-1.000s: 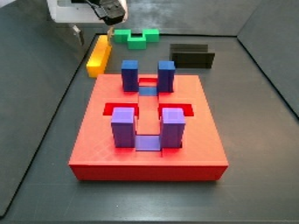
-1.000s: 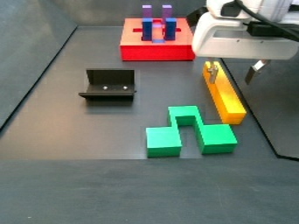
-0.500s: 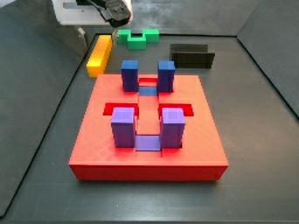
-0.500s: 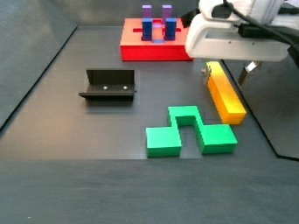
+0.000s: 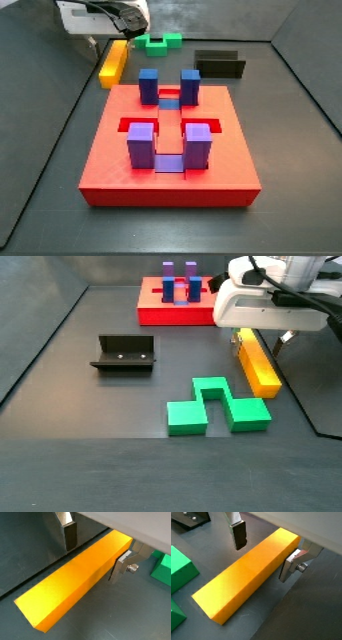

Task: Pick up the yellow object. Move up. Move to above the board. Insert the yellow object.
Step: Pick up the yellow object.

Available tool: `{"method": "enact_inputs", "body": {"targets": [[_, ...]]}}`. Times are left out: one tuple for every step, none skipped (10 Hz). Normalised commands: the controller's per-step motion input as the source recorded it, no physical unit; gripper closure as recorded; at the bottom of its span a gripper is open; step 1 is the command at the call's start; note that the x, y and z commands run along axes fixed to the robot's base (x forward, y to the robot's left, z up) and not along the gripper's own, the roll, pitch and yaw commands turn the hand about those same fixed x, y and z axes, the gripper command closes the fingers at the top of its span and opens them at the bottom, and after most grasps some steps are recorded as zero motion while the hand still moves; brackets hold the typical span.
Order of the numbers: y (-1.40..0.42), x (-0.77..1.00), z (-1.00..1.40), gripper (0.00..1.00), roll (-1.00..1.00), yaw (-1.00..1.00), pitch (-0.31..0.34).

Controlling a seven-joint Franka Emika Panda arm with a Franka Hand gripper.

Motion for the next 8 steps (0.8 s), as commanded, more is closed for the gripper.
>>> {"method": "enact_inputs", "body": {"targets": [[0.0,0.0,-0.37,0.0,0.01,-0.01,-0.091],[0.0,0.0,-0.3,0.0,0.01,0.0,-0.049],[0.0,0.0,-0.33,0.0,0.02,0.0,-0.05],[0.0,0.0,0.0,0.0,0.03,-0.07,0.049],[0.0,-0.02,-0.05,0.0,0.0,0.0,0.001],[0.0,-0.16,0.0,0.0,0.0,0.0,-0.076],[-0.05,-0.13,0.0,0.0,0.05,0.0,-0.107],[0.0,0.0,0.0,1.0,0.0,0.0,0.0]]}}
